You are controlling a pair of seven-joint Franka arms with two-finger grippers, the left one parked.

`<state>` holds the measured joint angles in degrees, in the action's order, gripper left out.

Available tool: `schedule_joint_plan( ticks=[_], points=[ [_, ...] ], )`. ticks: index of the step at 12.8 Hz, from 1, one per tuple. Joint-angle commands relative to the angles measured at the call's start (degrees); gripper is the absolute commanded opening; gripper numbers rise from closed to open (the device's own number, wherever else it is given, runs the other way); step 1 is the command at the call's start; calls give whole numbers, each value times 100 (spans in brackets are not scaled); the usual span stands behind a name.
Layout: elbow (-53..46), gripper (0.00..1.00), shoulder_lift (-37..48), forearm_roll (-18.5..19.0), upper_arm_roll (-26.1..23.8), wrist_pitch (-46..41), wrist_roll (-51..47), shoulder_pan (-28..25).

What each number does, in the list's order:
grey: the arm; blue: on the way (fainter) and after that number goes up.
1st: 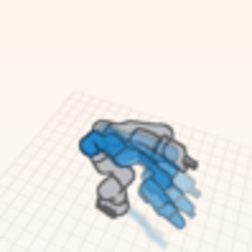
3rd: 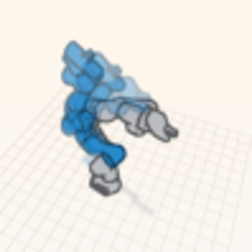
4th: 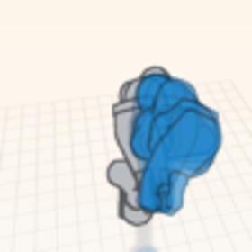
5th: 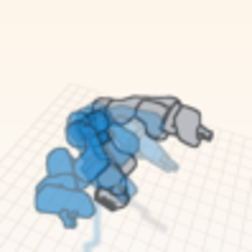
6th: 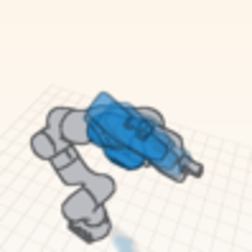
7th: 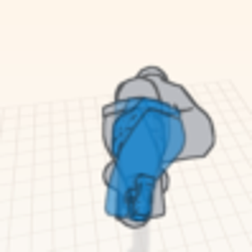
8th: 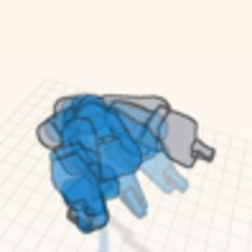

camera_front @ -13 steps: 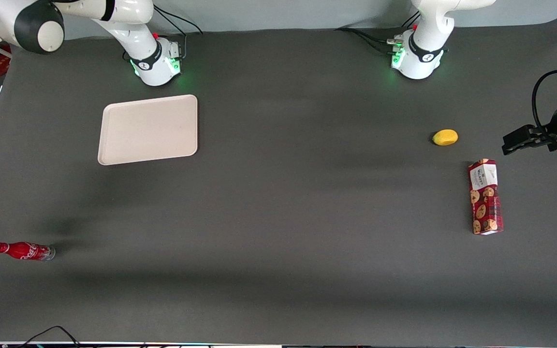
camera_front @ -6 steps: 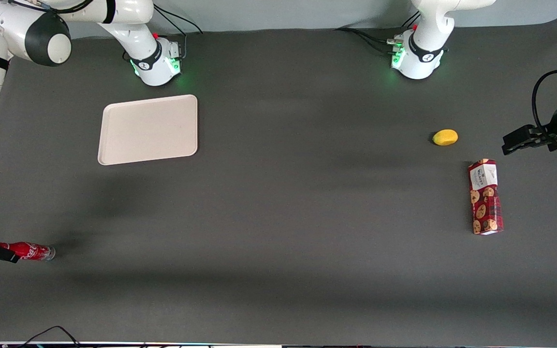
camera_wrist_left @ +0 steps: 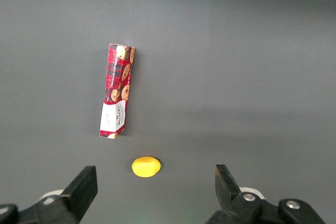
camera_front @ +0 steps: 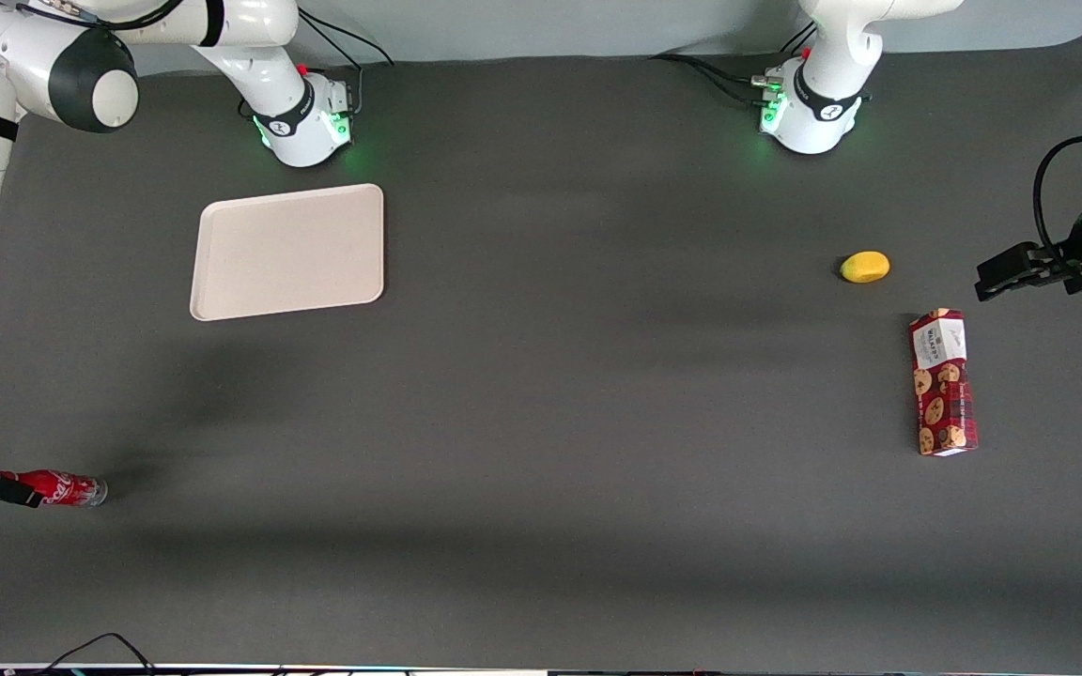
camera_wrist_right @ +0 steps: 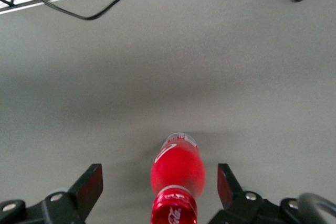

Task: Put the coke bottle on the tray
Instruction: 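Close the right gripper around the bottle's neck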

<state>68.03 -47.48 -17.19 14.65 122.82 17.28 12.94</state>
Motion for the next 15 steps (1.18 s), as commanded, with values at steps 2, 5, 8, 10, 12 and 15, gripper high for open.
schedule_joint_plan(
  ticks=[2, 5, 8, 10, 12, 15],
  points=[
    [25, 89, -51, 14, 20, -57, 91, 24],
    [35, 65, -34, 23, 64, -223, 188, 33],
    [17, 50, 28, 181, 64, -399, 179, 33],
    [-9, 33, 37, 181, 90, -487, 179, 33],
    [-44, 3, 54, 173, 126, -601, 153, 33],
    [-132, 0, 325, 129, 205, -934, 109, 33]
  ],
)
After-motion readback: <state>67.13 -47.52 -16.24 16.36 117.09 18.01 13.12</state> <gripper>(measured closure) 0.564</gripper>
